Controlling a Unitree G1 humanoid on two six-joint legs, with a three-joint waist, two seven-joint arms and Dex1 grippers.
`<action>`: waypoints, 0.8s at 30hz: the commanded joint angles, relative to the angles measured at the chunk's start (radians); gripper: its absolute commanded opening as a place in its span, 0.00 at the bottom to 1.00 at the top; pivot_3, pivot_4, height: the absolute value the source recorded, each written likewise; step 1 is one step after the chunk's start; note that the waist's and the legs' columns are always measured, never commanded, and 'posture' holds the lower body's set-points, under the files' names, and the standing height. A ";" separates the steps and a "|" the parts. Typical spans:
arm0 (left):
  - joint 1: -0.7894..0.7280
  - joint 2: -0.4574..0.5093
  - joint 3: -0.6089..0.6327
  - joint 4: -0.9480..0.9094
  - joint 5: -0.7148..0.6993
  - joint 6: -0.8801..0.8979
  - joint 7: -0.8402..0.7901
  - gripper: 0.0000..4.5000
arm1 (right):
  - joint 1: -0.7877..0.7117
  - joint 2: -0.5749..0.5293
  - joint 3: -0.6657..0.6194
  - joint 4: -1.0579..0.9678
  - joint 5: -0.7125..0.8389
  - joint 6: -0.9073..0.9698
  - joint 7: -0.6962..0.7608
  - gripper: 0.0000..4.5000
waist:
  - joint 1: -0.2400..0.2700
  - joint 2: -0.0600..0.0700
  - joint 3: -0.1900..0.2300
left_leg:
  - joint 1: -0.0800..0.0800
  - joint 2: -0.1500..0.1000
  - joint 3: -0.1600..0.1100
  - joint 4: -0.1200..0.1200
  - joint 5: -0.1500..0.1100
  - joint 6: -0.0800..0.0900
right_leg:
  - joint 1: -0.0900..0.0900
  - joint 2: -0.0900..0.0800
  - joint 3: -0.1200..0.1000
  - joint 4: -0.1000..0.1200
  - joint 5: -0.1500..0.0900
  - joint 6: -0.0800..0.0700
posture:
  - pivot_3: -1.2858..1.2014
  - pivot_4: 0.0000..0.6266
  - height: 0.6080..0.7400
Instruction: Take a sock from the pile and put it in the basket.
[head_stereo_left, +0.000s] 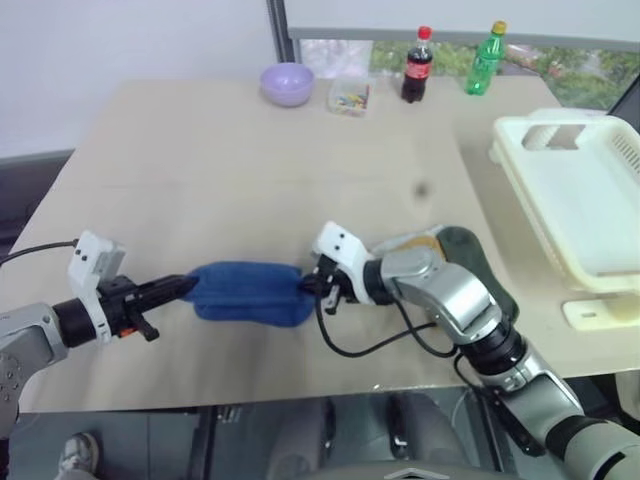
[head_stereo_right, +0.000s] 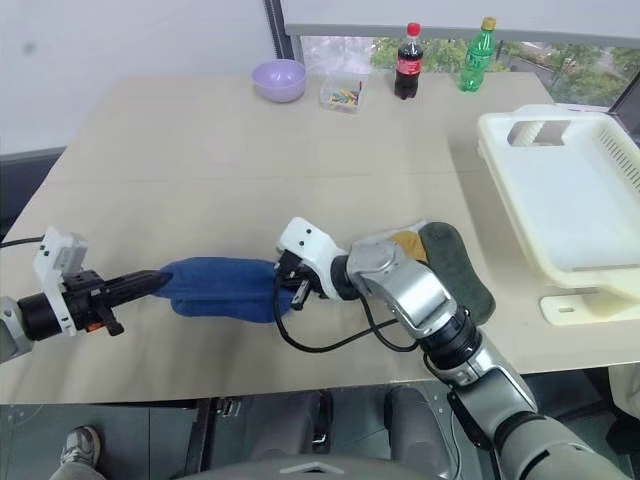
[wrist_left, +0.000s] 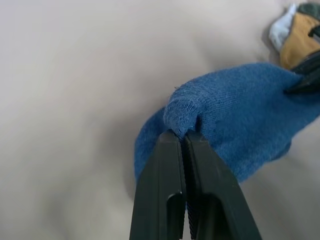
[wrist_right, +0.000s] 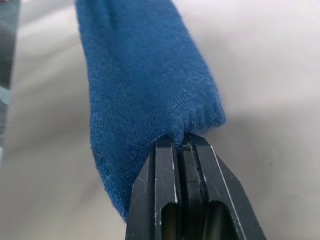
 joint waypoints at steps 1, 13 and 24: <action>-0.004 0.027 -0.013 0.018 0.038 -0.040 -0.028 0.01 | -0.002 0.008 0.004 -0.028 -0.001 -0.018 -0.016 0.00 | 0.000 0.000 0.000 | 0.000 0.000 0.000 0.000 0.000 0.000 | 0.000 0.000 0.000 0.000 0.000 0.000 | 0.52 0.24 1.00; -0.044 0.008 -0.058 0.053 0.119 -0.111 -0.015 0.75 | 0.006 0.001 0.049 -0.013 -0.009 -0.034 -0.005 0.87 | 0.000 0.000 0.000 | 0.000 0.000 0.000 0.000 0.000 0.000 | 0.000 0.000 0.000 0.000 0.000 0.000 | 0.52 0.24 1.00; 0.096 -0.036 0.060 0.030 0.025 -0.094 -0.115 0.88 | -0.011 -0.098 -0.012 -0.031 0.014 -0.305 0.140 0.30 | -0.005 0.000 0.000 | 0.000 0.001 0.001 -0.001 0.000 0.000 | 0.000 0.000 0.001 -0.001 0.000 0.000 | 0.52 0.24 1.00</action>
